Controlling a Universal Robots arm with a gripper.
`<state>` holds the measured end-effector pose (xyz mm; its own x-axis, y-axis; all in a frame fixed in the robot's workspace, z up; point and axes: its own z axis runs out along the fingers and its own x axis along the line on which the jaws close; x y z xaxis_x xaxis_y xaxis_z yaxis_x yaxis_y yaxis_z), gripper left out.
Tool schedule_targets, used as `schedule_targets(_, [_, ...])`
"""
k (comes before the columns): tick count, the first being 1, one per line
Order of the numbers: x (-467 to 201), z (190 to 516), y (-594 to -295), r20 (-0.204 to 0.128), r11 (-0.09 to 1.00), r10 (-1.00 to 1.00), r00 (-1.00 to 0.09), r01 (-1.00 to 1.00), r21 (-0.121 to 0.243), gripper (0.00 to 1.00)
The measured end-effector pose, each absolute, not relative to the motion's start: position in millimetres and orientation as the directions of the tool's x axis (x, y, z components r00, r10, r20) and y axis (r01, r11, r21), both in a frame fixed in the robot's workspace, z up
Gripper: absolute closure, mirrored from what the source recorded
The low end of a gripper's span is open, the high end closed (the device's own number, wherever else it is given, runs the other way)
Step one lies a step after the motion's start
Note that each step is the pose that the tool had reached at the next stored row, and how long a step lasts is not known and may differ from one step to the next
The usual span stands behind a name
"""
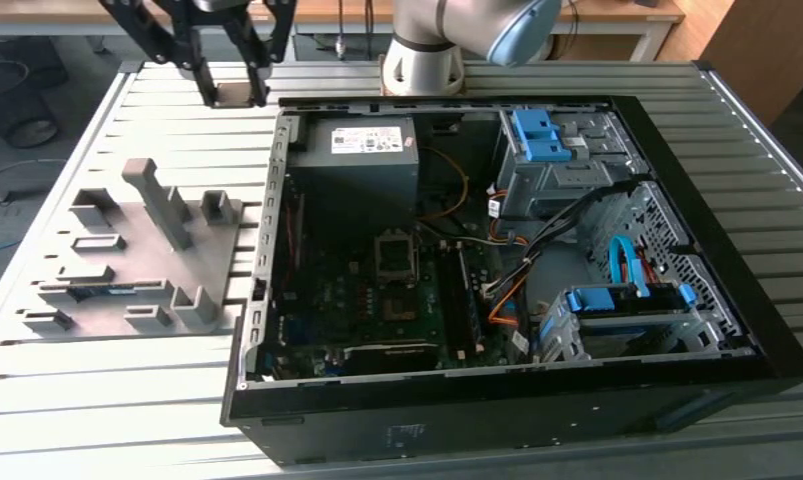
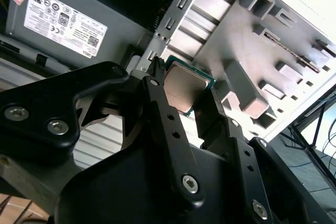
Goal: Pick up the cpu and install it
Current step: 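Pick up the cpu and move it towards the insertion slot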
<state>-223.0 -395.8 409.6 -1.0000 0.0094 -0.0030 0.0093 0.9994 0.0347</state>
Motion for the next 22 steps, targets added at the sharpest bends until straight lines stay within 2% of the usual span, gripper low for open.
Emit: schedule_targets(22, [-130, 406, -395, -0.003, 0.999, 0.009, -1.000, 0.009, 0.035, 0.53])
